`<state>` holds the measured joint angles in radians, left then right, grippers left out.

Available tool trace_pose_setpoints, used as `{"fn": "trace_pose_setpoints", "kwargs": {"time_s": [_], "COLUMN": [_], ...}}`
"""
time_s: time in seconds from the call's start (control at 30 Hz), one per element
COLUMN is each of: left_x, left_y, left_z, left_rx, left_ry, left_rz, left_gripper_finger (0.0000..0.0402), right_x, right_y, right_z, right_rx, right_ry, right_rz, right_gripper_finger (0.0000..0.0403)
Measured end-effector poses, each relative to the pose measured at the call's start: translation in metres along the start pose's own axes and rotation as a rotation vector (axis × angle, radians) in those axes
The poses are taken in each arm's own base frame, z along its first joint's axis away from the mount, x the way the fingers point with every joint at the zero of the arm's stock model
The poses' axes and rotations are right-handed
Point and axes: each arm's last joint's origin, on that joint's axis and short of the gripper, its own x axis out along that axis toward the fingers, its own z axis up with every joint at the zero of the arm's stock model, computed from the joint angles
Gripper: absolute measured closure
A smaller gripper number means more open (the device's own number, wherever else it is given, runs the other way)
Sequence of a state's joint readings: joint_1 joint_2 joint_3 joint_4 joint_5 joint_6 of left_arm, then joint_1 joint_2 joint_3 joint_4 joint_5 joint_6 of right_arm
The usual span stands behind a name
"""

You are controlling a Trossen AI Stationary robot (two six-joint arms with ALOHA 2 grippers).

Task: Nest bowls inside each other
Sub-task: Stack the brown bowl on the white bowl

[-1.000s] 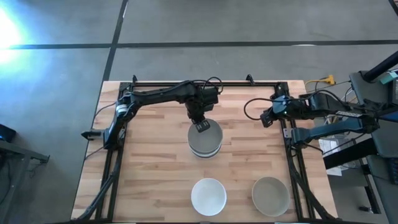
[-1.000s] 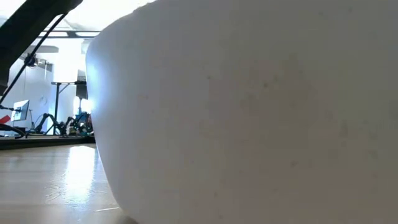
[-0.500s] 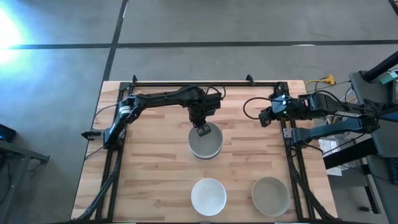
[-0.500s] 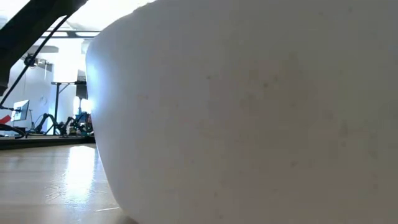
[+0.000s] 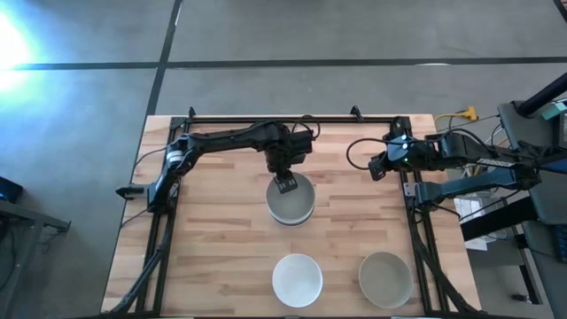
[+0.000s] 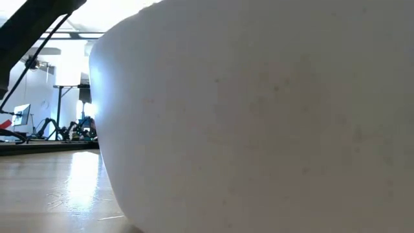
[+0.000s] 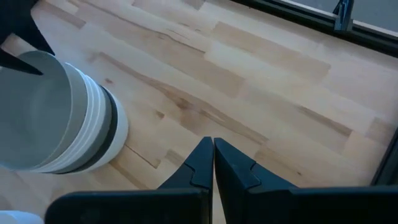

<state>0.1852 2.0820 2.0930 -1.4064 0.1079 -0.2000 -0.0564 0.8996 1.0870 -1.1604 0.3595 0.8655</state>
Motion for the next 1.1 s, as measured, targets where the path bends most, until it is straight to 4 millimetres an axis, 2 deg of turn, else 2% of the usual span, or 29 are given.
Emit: {"fn": "trace_pose_setpoints", "kwargs": {"time_s": [0.17,0.27,0.6,0.73,0.97,1.03,1.1], "left_x": [-0.001,-0.003,-0.045,-0.045,-0.024,-0.021,-0.019], "left_y": [0.0,0.001,0.002,0.0,0.0,0.001,0.003], "left_z": [0.0,-0.001,0.001,0.006,0.014,0.015,0.016], "left_rx": [-0.003,-0.012,-0.005,0.04,0.068,0.064,0.06], "left_ry": [-0.003,-0.012,-0.228,-0.264,-0.22,-0.213,-0.21], "left_rz": [0.005,0.021,0.118,0.0,0.0,0.002,0.005], "left_gripper_finger": [0.02,0.018,0.0176,0.0218,0.0376,0.0393,0.0387], "right_x": [0.0,0.0,0.0,-0.001,-0.001,-0.002,-0.002], "right_y": [0.002,0.004,0.009,0.01,0.012,0.012,0.013], "right_z": [0.002,0.003,0.001,0.0,0.0,0.0,-0.001], "right_rx": [0.015,0.024,0.015,0.022,0.035,0.035,0.032], "right_ry": [-0.016,-0.017,-0.016,-0.015,-0.016,-0.012,-0.004], "right_rz": [0.024,0.052,0.089,0.097,0.112,0.118,0.125], "right_gripper_finger": [0.0394,0.0394,0.0394,0.0394,0.0394,0.0394,0.0394]}}
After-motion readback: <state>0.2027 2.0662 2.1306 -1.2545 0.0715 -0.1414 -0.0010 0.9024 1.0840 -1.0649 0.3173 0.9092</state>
